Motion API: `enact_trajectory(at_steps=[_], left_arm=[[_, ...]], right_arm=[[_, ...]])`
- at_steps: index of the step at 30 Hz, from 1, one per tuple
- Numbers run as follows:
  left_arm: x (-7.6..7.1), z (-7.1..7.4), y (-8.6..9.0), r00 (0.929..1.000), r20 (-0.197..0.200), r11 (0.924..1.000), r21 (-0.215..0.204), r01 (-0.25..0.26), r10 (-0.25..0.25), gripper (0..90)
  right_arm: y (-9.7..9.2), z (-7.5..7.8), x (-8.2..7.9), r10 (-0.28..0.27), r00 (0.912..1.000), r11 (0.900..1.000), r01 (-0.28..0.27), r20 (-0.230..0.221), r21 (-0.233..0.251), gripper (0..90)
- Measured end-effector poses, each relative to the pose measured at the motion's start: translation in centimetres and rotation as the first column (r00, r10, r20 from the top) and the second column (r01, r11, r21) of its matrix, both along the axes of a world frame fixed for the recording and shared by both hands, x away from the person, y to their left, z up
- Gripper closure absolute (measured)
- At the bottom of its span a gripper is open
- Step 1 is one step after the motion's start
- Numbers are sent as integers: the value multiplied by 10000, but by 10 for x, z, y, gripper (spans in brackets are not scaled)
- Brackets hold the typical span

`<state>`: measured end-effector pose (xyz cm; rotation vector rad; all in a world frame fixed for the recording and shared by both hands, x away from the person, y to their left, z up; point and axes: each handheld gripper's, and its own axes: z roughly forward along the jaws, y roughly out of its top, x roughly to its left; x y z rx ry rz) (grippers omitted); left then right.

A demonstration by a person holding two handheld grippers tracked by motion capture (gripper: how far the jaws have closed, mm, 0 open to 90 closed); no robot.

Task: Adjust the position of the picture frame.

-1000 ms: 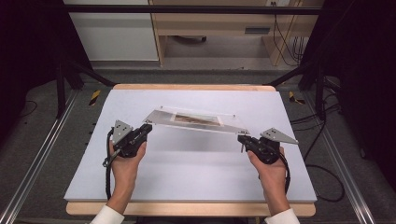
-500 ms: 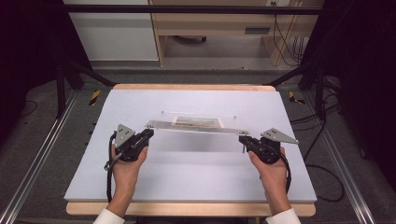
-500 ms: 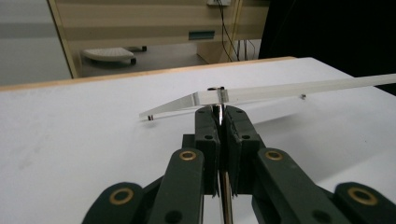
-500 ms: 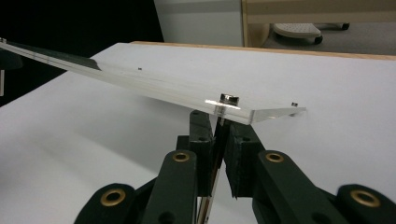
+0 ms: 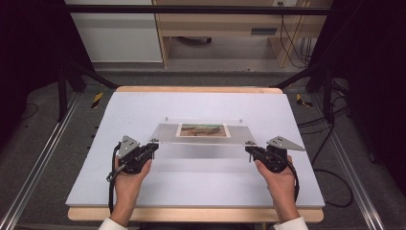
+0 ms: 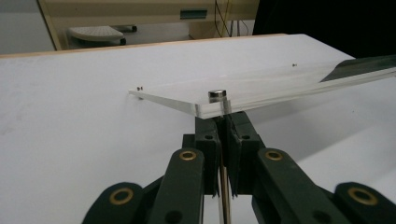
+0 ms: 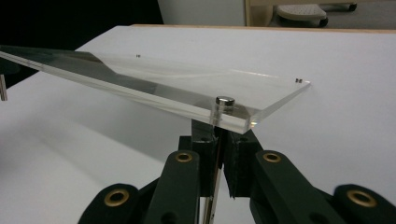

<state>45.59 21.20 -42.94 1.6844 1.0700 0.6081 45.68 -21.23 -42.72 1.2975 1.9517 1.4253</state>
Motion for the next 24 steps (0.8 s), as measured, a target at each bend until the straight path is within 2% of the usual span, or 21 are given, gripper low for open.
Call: enact_trajectory(at_steps=[17,24], left_arm=[[-1,-3,0,9997,-235,9999,126,83,-80,835],[-3,-8,0,9990,-434,9996,267,125,-114,836]], right_arm=[[2,-5,-4,-92,10000,9995,92,-7,-290,837],[3,-10,-6,-45,9998,9993,39,-172,-384,841]])
